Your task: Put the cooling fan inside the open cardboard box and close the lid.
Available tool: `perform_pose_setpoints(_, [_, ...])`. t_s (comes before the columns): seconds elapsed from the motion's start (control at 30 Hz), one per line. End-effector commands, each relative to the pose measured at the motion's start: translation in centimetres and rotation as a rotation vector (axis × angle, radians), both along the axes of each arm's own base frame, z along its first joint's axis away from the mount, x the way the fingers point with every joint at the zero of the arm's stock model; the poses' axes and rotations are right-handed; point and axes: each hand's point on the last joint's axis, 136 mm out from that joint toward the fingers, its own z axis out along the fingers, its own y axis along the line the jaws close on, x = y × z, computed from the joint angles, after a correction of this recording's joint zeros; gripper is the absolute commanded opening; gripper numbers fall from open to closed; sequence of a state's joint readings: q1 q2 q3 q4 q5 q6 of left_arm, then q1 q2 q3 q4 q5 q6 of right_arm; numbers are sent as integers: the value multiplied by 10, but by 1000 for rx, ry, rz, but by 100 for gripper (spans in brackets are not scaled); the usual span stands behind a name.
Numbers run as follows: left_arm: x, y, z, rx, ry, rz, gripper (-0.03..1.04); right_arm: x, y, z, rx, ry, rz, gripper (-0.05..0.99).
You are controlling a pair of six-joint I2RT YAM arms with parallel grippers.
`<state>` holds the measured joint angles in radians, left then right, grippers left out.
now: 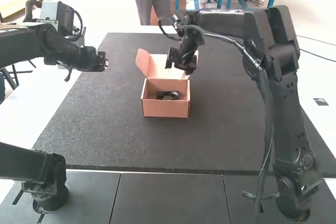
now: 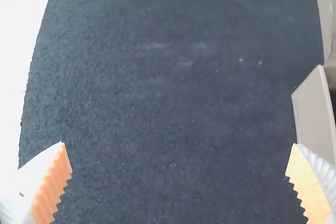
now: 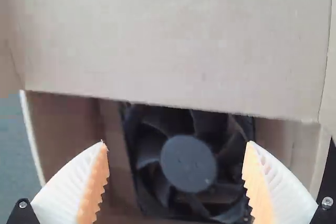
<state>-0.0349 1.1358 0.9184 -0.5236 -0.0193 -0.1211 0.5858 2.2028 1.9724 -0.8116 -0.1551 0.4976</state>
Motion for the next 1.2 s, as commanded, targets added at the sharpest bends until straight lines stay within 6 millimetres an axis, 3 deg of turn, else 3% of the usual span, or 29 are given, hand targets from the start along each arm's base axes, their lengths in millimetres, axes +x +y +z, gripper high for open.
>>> perform_pose_setpoints(0.0, [14,-2,11,0,-28,2,97,17,-10,67,129,-104,-20,70])
perform_pose_setpoints(0.03, [17,-2,11,0,-29,2,97,19,-15,82,148,-128,-24,75])
perform_pose_setpoints(0.1, [23,-2,9,0,-28,2,97,21,-26,92,141,-153,-20,81])
perform_pose_setpoints(0.27, [39,-3,7,0,-32,2,97,13,-69,93,24,-150,8,89])
perform_pose_setpoints(0.43, [56,-4,3,-1,-34,1,97,15,-93,94,-4,-195,14,90])
perform_pose_setpoints(0.63, [78,-11,-4,-5,-32,-12,97,17,-100,87,-53,-315,86,90])
perform_pose_setpoints(0.9, [105,-35,-10,-24,-42,-47,97,29,-100,78,-55,-412,80,90])
perform_pose_setpoints(1.17, [134,-49,-12,-37,-52,-60,97,58,-90,91,-27,-586,96,90])
